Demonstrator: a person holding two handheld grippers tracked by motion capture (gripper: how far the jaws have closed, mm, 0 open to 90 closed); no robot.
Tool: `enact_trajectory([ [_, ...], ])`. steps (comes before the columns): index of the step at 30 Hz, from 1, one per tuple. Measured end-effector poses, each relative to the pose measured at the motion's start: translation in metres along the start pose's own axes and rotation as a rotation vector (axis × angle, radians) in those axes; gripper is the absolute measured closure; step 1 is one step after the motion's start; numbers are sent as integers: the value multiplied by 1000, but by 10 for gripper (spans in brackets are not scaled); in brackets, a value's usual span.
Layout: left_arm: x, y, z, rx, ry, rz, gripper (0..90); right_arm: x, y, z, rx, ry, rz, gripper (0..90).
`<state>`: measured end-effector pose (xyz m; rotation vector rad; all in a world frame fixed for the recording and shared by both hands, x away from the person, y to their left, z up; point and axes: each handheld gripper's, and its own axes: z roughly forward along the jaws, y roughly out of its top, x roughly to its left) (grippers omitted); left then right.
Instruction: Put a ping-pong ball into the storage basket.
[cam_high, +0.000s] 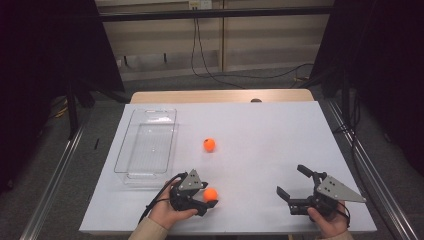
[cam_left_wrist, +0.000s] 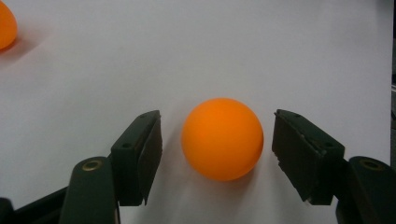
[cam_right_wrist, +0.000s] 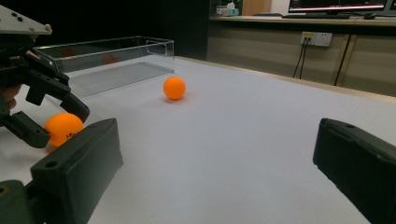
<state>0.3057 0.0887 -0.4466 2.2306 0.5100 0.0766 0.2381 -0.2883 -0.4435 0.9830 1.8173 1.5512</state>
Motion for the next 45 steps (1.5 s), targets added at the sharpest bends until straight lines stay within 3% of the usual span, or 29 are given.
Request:
enact_trajectory([
  [25, 1, 0, 2, 19, -1, -5, 440, 0, 0, 0, -1, 3, -4, 6],
  [45, 2, 0, 2, 31, -8, -3, 470, 0, 0, 0, 0, 5, 1, 7],
])
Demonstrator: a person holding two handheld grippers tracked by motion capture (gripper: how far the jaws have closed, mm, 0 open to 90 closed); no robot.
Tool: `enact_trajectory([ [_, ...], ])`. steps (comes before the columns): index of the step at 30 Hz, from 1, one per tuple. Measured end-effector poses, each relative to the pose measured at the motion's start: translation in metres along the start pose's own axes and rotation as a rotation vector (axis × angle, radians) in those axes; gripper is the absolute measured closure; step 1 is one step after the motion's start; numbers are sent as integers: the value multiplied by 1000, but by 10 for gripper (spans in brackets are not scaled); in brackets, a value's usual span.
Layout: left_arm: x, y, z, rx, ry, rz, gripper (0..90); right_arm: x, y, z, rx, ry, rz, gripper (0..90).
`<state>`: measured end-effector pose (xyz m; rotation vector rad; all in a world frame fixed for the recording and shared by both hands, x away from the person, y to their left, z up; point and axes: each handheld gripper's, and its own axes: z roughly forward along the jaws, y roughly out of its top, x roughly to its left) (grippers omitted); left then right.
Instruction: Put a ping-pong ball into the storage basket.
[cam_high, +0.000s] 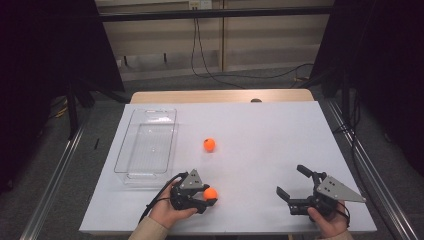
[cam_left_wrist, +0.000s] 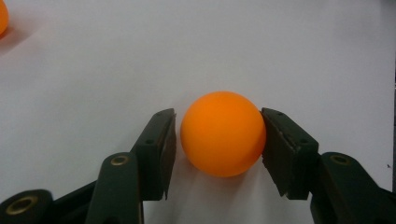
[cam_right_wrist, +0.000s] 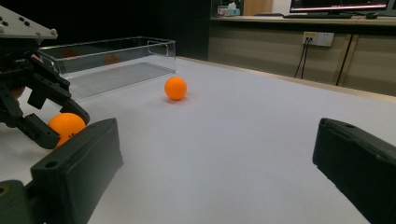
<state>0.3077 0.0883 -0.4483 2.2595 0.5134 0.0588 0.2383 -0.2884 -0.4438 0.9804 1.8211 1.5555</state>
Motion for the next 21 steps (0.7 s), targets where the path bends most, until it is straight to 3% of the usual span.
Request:
enact_trajectory([
  [21, 0, 0, 2, 9, -8, -3, 487, 0, 0, 0, -2, -2, 3, 7],
])
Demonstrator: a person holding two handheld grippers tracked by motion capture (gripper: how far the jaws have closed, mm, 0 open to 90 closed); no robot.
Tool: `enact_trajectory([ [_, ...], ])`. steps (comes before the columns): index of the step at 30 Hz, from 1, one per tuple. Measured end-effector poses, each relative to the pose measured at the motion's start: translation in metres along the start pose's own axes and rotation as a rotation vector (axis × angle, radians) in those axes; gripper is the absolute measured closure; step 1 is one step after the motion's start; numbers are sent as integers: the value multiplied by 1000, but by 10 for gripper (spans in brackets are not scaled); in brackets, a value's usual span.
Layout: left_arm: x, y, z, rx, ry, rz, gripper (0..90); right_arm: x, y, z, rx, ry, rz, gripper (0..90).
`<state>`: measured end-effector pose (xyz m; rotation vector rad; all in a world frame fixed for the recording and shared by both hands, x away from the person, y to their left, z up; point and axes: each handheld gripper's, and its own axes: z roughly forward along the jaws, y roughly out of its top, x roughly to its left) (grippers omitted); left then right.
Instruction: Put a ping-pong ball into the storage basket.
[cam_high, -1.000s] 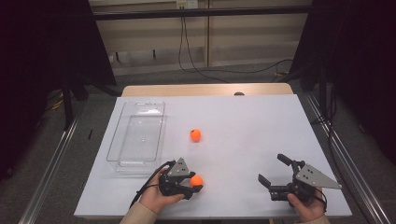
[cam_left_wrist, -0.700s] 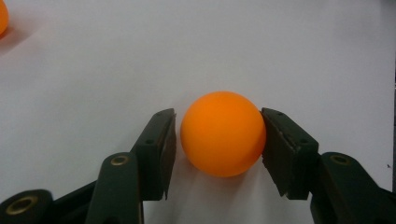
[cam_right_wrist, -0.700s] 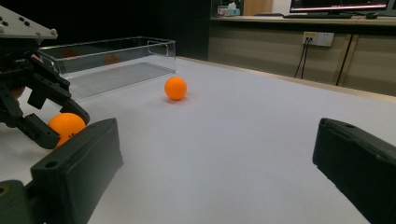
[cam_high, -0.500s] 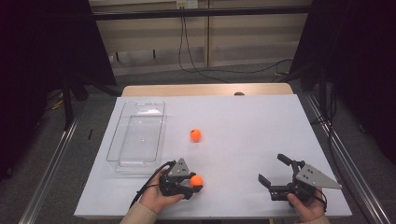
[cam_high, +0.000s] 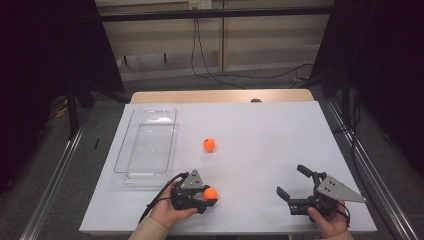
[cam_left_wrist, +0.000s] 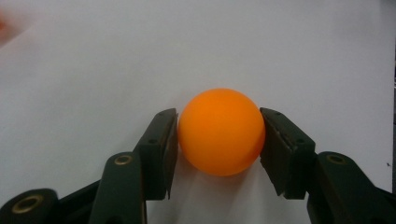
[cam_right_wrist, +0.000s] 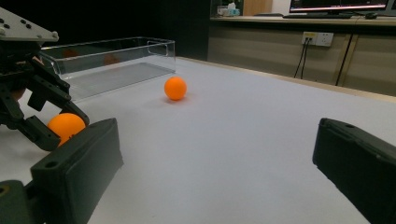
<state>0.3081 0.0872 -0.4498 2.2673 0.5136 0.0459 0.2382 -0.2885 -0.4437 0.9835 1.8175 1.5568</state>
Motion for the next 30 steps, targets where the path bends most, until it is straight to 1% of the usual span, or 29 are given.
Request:
enact_trajectory([
  [3, -1, 0, 1, 0, -3, -2, 489, 0, 0, 0, 1, 2, -3, 7],
  [7, 0, 0, 1, 9, -1, 7, 489, 0, 0, 0, 2, 2, -3, 7],
  [8, -1, -1, 1, 4, -2, 1, 491, 0, 0, 0, 0, 1, 0, 7],
  [10, -1, -1, 2, 3, -2, 6, 500, 0, 0, 0, 1, 1, 0, 7],
  [17, -1, -1, 2, 2, -1, 6, 505, 0, 0, 0, 0, 3, -3, 7],
  [21, -1, -1, 2, 1, 2, 3, 508, 0, 0, -1, 0, 2, -2, 7],
  [22, -1, -1, 2, 0, 9, 2, 508, 0, 0, -1, 1, 2, -3, 7],
  [23, -1, -1, 1, 8, 10, 9, 508, 0, 0, -1, 1, 2, -3, 7],
  [26, -1, 0, 0, -10, 17, -5, 508, 0, 0, -1, 1, 2, -3, 7],
  [30, 0, 0, -2, -16, 16, -14, 508, 0, 0, -1, 0, 3, -2, 7],
])
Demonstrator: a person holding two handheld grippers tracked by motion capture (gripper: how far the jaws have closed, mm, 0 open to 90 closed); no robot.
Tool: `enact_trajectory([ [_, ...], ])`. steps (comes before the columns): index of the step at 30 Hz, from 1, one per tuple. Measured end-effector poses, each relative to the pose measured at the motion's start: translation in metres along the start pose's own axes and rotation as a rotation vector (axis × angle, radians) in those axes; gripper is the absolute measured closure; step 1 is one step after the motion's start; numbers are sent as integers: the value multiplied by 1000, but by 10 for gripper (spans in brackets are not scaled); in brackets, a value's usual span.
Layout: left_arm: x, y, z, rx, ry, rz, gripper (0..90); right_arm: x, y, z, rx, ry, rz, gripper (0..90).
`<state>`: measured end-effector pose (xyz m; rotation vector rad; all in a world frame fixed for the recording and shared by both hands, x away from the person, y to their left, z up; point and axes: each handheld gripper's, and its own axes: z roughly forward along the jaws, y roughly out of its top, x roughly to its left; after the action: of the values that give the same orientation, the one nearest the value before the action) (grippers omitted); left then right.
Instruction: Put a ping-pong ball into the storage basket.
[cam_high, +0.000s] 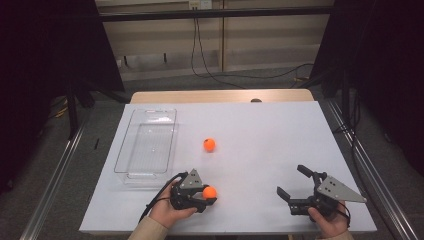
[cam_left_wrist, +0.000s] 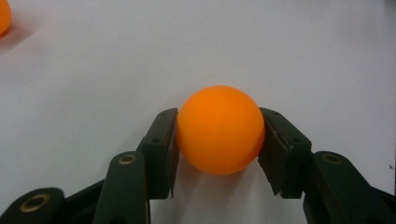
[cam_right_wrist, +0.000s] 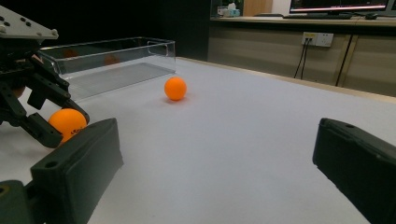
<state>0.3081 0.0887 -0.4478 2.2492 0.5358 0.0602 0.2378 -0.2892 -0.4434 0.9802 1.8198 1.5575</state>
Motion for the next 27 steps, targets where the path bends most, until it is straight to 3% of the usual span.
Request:
enact_trajectory([
  [27, 10, 11, -17, -48, -5, -64, 509, 0, 0, 0, -2, 1, 0, 6],
])
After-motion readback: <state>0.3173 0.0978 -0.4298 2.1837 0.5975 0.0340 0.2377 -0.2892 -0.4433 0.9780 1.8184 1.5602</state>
